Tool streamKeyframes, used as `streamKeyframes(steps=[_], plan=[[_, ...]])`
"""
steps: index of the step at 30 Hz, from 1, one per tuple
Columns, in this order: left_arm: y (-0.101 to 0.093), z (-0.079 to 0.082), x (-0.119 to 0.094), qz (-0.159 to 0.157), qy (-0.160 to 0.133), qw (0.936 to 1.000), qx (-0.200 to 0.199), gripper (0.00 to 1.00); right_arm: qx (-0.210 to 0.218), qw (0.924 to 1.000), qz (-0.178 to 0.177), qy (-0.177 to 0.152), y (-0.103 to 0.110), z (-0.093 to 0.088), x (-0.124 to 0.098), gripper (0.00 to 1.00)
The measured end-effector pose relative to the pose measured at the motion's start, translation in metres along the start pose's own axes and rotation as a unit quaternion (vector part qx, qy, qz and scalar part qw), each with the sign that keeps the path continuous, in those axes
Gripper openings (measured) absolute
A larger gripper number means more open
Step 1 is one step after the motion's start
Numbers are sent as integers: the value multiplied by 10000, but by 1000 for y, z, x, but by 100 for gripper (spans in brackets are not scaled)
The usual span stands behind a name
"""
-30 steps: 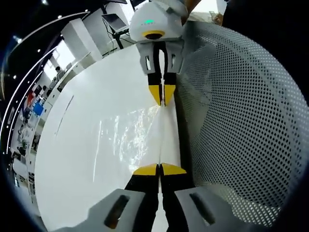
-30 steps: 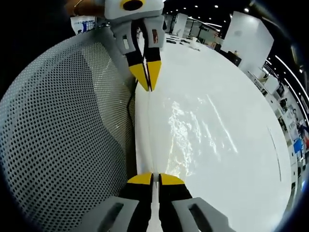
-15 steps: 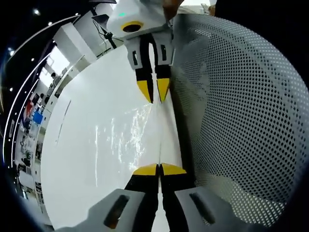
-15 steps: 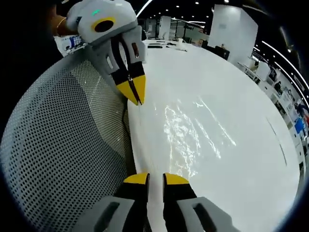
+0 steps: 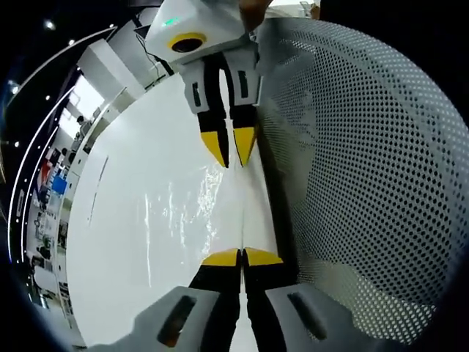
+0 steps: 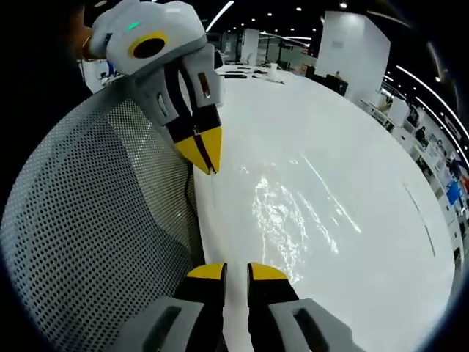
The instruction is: Open the resealable bag by pulling the two sides of the seal apart until the entire bag opening is separated and visibly accessible.
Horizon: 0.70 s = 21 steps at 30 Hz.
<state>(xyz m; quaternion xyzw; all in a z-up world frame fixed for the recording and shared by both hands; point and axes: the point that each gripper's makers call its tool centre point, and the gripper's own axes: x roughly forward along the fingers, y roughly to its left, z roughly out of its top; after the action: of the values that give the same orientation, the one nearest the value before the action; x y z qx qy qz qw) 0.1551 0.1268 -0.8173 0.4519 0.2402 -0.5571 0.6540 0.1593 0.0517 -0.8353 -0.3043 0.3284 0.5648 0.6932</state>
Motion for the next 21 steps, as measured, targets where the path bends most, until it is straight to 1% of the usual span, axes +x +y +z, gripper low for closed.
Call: streamKeyframes(steps=[7, 12, 21], plan=[[-1, 0, -1, 12, -4, 10000, -3, 0, -13, 10000, -55, 17, -3, 1, 0, 7], [0, 4, -2, 25, -132, 9999, -55, 0, -22, 10000, -65, 25, -5, 2, 1, 7], [3, 6, -2, 57, -195, 9998, -49, 0, -36, 10000, -59, -10, -3, 5, 4, 6]])
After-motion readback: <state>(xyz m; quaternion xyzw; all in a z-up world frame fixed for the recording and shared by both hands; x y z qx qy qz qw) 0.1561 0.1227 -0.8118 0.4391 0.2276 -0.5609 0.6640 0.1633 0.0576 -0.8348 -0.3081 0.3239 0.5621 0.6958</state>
